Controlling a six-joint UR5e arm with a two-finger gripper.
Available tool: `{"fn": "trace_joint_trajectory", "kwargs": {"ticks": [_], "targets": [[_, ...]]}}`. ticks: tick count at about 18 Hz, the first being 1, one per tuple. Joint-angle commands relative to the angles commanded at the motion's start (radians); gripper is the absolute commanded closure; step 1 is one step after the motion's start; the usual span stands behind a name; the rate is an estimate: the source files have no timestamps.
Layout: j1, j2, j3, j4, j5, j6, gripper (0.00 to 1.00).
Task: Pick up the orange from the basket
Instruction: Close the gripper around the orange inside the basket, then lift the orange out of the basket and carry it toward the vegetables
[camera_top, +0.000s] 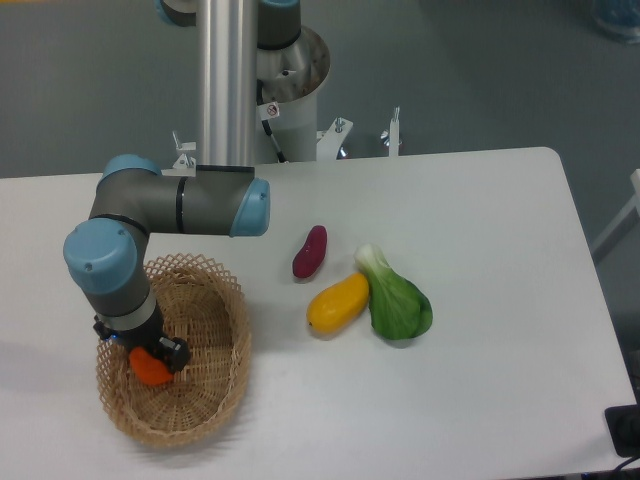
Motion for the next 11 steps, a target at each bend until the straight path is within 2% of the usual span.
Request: {"fn": "trace_joint_trajectory", "kwargs": {"ticks": [1,5,8,11], "targets": [[0.002,0.002,0.002,0.000,0.000,-0.002,0.47],[0.002,0.006,0.005,0.000,0.000,0.000,0.55],[0.003,0.021,0.011,0.000,0.000,0.012,0.54],[0.044,0.078,0.015,-0.003,-0.005,0.060,0.53]]}}
